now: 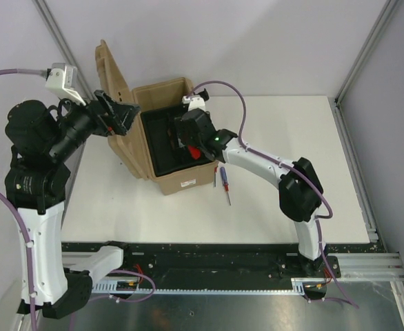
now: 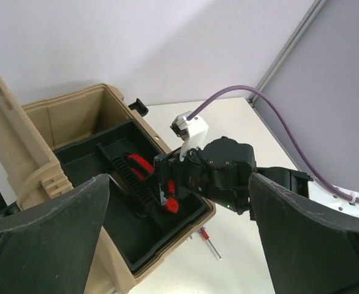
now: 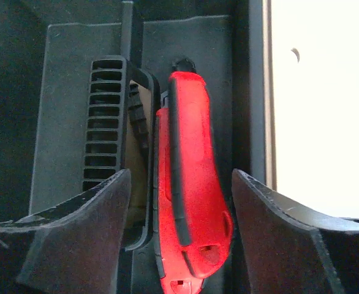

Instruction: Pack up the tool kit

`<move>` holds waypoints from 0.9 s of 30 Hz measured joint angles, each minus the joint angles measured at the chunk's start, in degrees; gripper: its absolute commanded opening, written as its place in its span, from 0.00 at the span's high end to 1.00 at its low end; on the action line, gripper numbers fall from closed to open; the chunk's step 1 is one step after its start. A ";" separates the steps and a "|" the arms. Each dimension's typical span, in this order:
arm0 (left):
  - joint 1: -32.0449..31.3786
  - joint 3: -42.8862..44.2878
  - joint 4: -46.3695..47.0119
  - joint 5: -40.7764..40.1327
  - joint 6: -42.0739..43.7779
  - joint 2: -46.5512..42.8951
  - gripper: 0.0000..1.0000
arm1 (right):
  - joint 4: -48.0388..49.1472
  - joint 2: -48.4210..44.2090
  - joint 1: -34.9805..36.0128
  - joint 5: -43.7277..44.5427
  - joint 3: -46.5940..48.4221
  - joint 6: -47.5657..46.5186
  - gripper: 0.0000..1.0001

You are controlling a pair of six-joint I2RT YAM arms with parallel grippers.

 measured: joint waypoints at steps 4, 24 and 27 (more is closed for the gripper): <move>-1.44 0.00 0.02 0.02 -0.04 -0.02 0.01 | 0.20 -1.07 0.66 1.66 0.00 -0.79 0.21; -36.35 -6.73 5.57 -18.84 -9.18 15.34 0.06 | -6.01 -36.57 -20.61 -6.62 -29.22 6.56 0.29; -41.86 -8.11 5.22 -24.94 -12.07 22.21 0.14 | -8.33 -37.64 -23.37 -8.92 -34.82 7.85 0.29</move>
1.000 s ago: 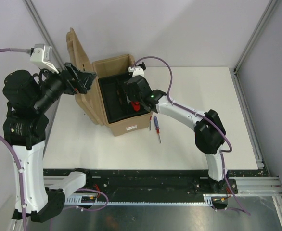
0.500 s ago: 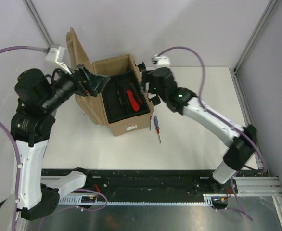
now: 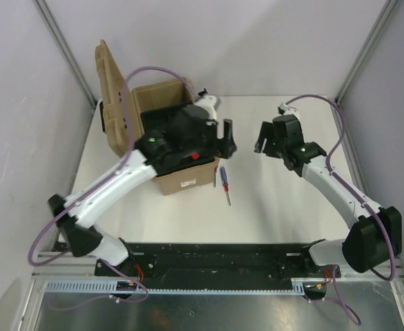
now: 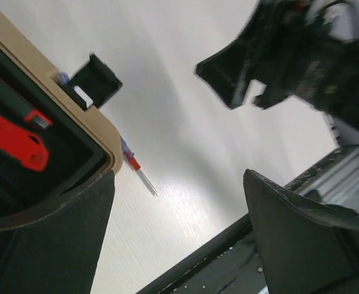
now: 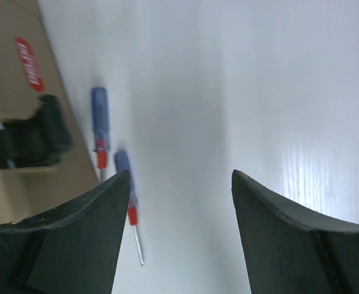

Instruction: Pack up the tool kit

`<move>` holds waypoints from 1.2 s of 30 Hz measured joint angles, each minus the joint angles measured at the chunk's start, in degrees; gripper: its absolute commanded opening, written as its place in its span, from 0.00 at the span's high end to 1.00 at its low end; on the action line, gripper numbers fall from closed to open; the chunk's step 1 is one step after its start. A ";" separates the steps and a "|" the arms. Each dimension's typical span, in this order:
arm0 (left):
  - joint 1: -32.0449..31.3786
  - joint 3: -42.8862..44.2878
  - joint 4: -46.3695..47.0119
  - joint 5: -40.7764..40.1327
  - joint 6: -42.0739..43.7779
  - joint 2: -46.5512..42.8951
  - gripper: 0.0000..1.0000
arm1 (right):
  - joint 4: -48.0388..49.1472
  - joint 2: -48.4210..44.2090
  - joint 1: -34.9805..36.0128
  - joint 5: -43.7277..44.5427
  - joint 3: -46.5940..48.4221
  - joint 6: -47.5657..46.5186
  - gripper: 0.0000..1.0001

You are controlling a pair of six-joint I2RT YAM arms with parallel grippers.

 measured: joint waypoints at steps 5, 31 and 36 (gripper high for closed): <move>-5.84 -0.13 -0.22 -7.45 -2.47 10.51 0.23 | -1.51 -6.19 -6.64 -3.37 -7.48 1.90 0.30; -12.37 1.03 0.42 -25.88 -11.08 42.62 0.21 | -4.09 -15.10 -20.13 -13.57 -16.85 3.04 0.32; -10.91 -0.79 2.21 -25.62 -13.68 42.60 0.35 | -4.55 -15.21 -20.17 -14.01 -16.85 3.06 0.33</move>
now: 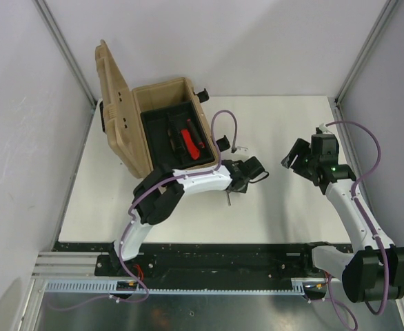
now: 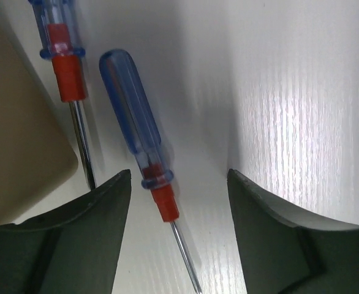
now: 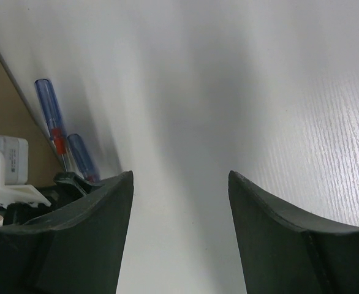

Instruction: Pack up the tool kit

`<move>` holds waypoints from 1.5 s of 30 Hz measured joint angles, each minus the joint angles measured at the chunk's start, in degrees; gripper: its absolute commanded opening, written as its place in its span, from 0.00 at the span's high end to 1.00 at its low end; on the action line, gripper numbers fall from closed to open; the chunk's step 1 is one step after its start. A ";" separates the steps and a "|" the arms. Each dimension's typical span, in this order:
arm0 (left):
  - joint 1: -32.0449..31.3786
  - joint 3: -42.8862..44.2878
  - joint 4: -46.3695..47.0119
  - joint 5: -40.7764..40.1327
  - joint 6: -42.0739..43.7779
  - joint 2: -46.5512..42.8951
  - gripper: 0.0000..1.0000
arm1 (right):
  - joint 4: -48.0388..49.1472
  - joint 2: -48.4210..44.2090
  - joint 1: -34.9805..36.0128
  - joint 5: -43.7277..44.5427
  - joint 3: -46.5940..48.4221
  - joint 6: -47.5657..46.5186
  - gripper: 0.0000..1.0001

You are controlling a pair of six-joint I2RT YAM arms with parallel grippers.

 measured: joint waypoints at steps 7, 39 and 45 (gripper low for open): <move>1.81 -3.45 5.86 1.36 0.61 -1.18 0.68 | -0.17 0.00 0.00 -0.13 0.00 0.26 0.34; 2.67 -2.27 7.15 -3.43 18.80 -32.79 1.00 | 5.18 5.55 0.00 -0.50 0.00 3.41 0.37; 9.66 -3.30 6.69 -8.33 18.86 -35.65 1.00 | 6.03 6.73 0.02 -0.61 0.00 4.20 0.37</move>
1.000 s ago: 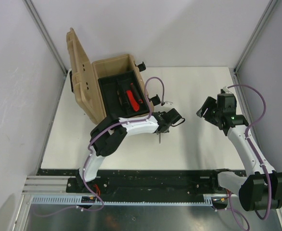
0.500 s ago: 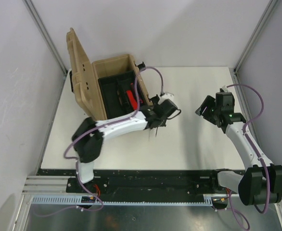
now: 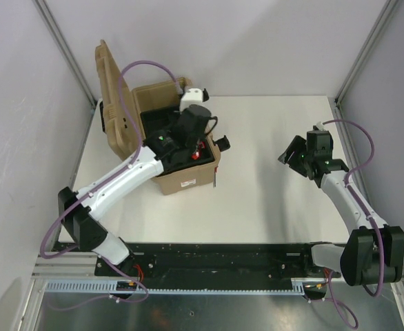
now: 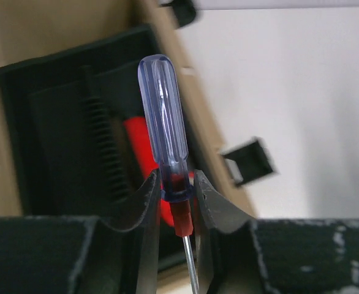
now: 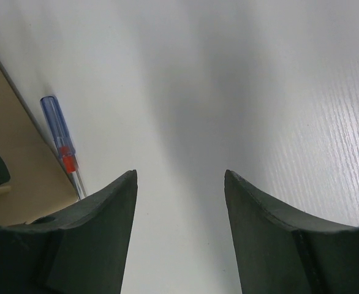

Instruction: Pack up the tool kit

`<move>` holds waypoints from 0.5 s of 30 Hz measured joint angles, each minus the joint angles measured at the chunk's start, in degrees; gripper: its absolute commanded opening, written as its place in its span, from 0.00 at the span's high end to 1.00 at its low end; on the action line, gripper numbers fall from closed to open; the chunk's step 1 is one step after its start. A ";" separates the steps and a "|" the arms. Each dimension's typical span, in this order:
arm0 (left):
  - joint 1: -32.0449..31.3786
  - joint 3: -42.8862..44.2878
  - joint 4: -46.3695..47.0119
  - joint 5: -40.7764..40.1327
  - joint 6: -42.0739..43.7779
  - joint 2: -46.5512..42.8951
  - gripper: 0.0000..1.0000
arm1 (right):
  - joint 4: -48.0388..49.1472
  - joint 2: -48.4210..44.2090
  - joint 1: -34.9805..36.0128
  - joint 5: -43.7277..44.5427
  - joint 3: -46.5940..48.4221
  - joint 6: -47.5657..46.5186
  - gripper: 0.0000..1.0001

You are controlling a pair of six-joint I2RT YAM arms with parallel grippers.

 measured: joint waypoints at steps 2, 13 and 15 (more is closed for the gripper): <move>4.04 -1.70 -0.63 -1.16 -0.22 -0.61 1.00 | 0.04 0.17 0.07 0.02 0.00 0.13 0.37; 17.14 -8.26 -4.00 -2.95 -2.60 -1.55 1.00 | 0.68 0.50 0.90 0.04 0.00 1.01 0.37; 17.75 -8.26 -3.96 -2.91 -2.60 -0.46 1.00 | 1.09 0.70 1.31 0.07 0.00 1.36 0.38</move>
